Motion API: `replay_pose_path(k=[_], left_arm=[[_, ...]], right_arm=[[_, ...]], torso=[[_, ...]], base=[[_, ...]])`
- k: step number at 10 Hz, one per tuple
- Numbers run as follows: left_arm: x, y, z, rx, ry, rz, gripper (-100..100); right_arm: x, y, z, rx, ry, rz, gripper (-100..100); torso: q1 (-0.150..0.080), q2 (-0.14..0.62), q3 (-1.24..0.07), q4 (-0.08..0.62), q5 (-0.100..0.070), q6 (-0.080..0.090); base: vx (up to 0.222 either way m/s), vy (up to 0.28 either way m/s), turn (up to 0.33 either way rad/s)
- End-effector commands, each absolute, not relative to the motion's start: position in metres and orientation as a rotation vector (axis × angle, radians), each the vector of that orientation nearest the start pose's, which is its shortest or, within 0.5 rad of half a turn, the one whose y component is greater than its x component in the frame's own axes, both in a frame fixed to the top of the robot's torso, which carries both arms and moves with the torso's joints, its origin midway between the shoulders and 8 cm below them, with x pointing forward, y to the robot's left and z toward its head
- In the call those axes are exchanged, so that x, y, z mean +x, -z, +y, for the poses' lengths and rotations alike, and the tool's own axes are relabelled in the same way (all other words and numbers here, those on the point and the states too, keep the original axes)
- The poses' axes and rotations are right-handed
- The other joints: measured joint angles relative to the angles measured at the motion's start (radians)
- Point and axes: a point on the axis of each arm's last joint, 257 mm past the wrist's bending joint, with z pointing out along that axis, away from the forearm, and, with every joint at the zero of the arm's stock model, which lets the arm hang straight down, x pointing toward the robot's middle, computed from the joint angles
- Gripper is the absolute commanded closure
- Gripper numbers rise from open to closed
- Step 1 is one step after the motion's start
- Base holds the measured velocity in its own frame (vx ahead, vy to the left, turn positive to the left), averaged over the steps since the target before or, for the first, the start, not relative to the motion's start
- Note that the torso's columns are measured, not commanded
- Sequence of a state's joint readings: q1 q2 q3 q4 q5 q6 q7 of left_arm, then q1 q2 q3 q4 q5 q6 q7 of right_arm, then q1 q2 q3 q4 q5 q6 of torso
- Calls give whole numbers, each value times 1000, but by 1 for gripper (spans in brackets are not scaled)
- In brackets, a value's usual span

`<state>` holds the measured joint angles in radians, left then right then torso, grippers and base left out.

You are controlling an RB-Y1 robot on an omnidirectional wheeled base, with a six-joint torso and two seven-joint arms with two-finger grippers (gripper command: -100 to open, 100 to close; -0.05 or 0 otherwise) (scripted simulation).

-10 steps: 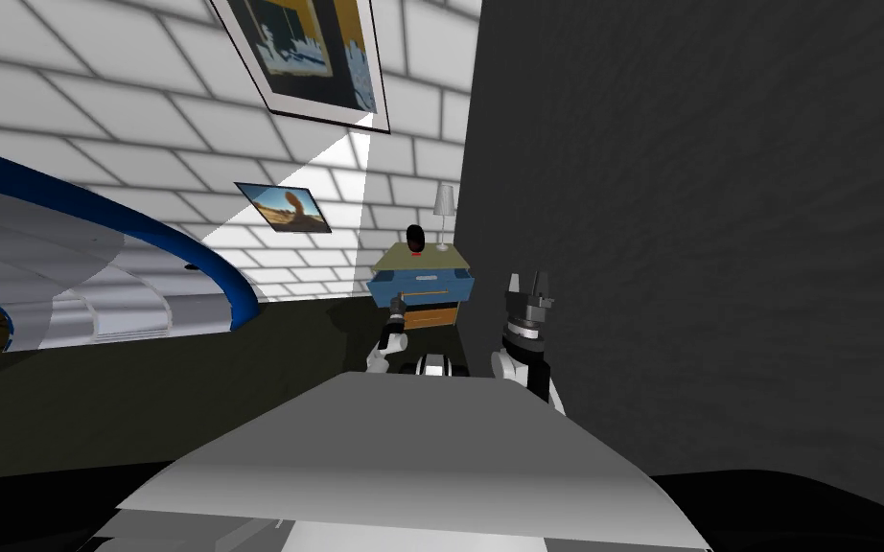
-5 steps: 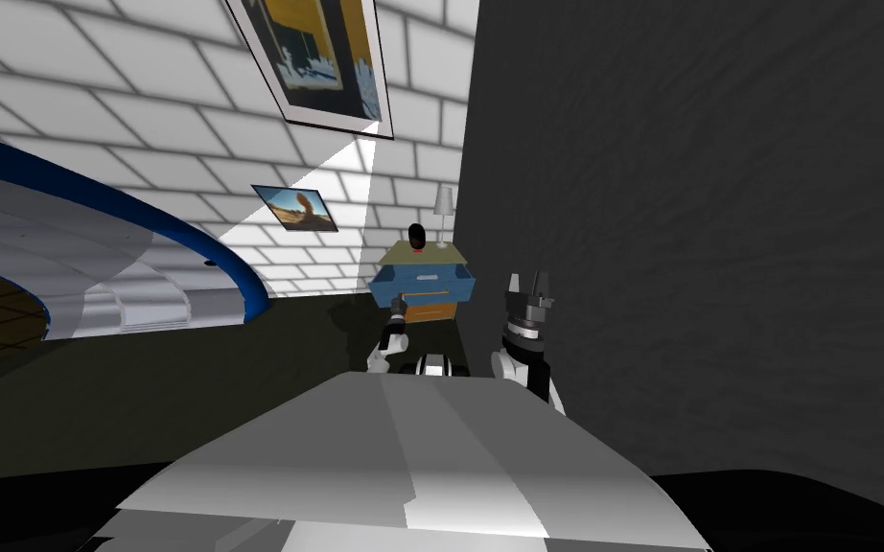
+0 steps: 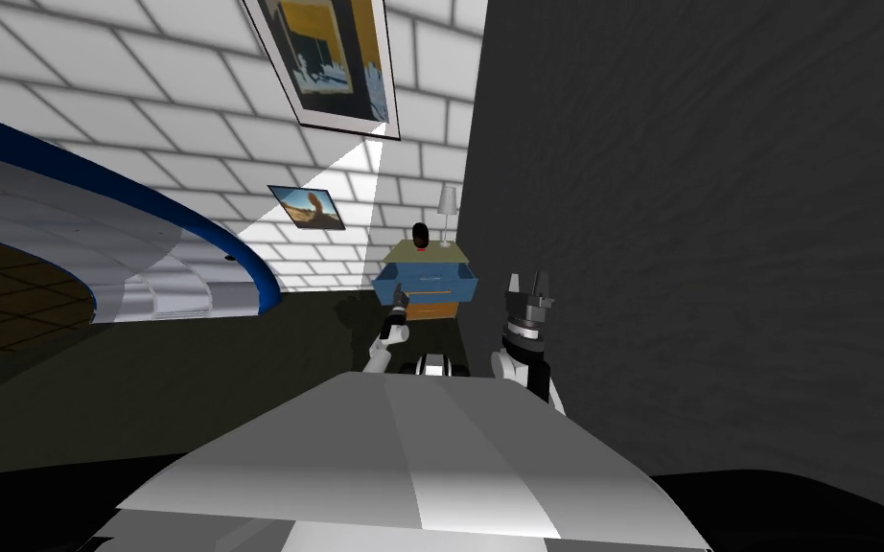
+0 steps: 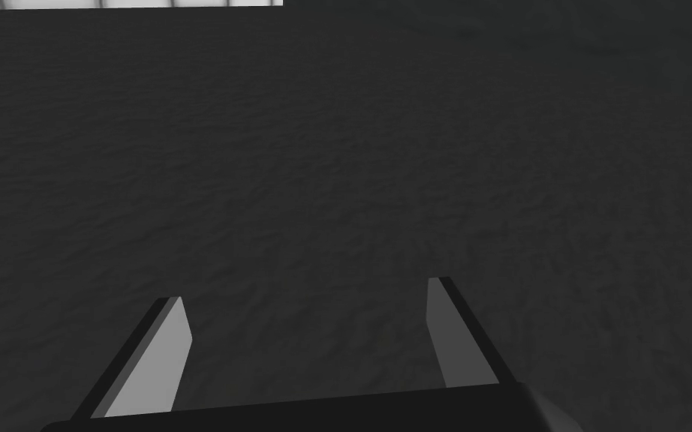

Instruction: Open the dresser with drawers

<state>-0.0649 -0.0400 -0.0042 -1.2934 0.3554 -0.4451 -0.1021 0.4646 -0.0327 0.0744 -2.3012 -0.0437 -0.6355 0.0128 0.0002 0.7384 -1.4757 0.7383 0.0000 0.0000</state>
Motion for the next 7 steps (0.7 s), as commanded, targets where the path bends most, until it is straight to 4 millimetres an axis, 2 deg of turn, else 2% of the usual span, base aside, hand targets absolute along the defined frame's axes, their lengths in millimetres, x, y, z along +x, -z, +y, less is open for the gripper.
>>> replay_pose_path(k=[1,3,4,5,7], left_arm=[[555,213,226,-1284,1435,847,-100],[564,201,223,-1279,1445,858,-100],[559,209,225,-1288,1437,858,-100],[560,210,225,-1292,1435,864,0],[559,213,225,-1297,1432,868,0]], right_arm=[[318,-67,-250,518,-1445,480,0],[318,-67,-250,518,-1445,480,0],[318,-67,-250,518,-1445,480,0],[318,-67,-250,518,-1445,480,0],[318,-67,-250,518,-1445,480,0]], torso=[[0,2,1,0,0,0],[0,2,1,1,0,0],[-1,3,2,4,-1,0],[-1,2,1,3,-1,0],[-1,0,0,1,-1,0]], base=[[-33,-24,80],[-48,-19,60],[-18,-8,10],[0,0,0],[0,0,0]])
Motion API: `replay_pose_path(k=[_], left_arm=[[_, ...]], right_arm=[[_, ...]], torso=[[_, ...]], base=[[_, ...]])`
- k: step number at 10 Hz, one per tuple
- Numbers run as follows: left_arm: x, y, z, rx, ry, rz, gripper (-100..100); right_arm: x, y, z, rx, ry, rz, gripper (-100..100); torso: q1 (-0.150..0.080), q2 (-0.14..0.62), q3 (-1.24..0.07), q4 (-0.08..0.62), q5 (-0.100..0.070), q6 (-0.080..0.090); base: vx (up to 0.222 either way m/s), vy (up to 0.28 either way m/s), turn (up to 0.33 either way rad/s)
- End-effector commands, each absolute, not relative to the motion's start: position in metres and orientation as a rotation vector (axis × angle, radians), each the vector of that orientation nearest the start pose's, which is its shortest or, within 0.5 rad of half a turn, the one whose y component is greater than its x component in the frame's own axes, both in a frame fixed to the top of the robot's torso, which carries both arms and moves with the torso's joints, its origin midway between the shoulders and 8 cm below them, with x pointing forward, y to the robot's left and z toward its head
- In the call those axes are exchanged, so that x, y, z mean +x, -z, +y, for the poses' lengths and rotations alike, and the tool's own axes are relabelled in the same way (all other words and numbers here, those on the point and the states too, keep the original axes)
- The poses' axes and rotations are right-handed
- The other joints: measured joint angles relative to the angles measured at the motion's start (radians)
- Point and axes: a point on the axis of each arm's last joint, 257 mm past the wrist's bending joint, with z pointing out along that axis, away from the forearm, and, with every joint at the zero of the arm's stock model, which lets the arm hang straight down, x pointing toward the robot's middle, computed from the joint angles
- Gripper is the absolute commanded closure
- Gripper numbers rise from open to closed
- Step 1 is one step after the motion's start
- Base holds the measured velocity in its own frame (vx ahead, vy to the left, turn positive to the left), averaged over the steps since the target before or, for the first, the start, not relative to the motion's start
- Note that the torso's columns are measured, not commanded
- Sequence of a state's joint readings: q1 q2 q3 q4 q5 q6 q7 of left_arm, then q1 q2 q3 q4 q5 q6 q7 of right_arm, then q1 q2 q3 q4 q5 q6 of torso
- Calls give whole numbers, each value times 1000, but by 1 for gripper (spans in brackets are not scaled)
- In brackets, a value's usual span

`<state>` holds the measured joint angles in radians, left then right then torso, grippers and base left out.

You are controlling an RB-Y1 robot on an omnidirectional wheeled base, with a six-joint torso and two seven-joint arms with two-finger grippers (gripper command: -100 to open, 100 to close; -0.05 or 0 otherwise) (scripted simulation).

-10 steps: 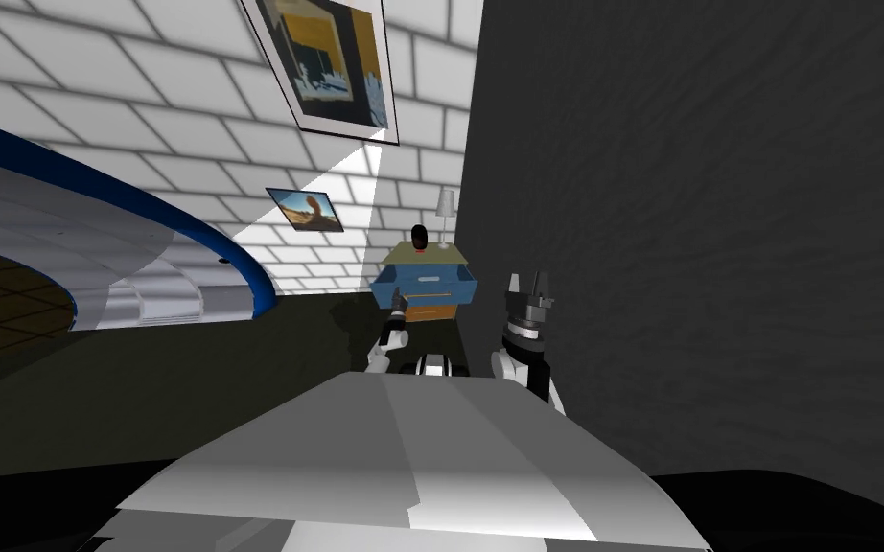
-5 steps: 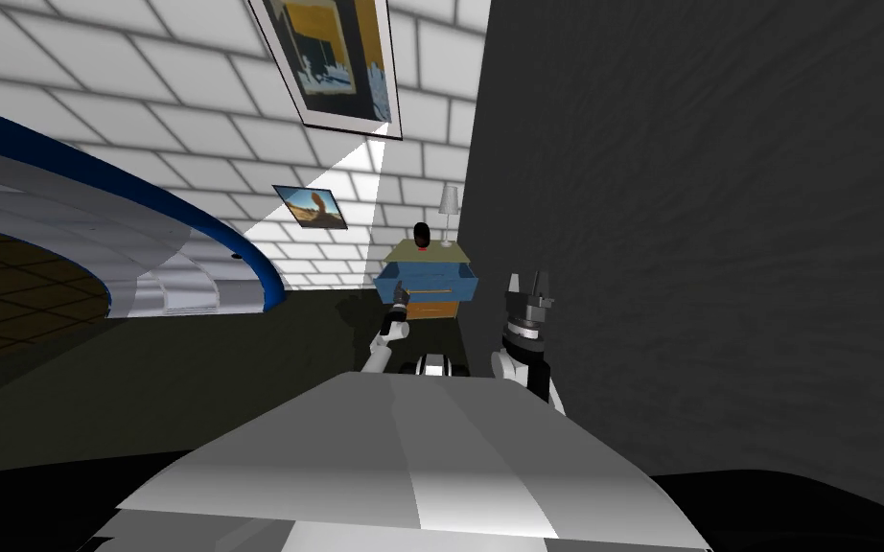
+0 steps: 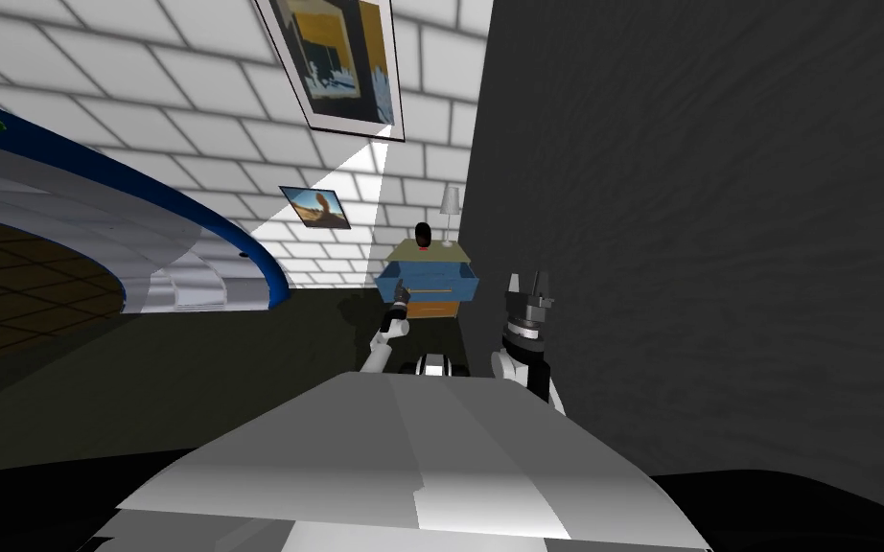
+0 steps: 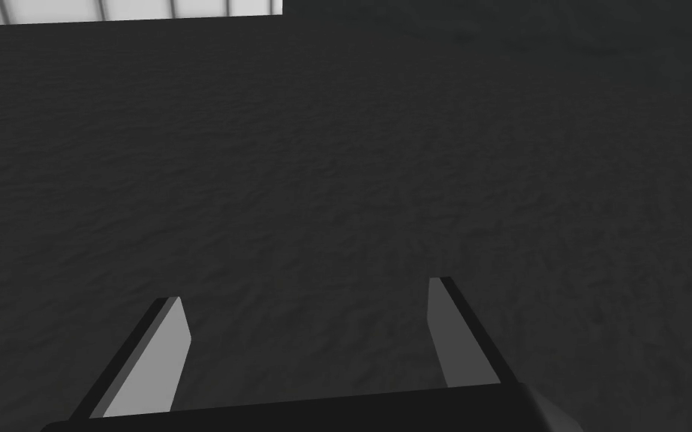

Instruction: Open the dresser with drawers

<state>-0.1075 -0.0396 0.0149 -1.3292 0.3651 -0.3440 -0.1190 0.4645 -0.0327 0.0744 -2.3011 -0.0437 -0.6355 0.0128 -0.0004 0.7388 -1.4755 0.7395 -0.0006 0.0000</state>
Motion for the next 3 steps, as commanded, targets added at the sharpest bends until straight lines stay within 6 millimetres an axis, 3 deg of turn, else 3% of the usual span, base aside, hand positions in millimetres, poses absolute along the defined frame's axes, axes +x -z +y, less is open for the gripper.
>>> replay_pose_path(k=[1,3], left_arm=[[559,213,225,-1298,1431,868,0],[559,214,225,-1299,1431,869,0]], right_arm=[[318,-67,-250,518,-1445,480,0],[318,-67,-250,518,-1445,480,0]], torso=[[0,0,0,-1,0,0],[0,-1,0,-1,0,0]], base=[[0,0,0],[0,0,0]])
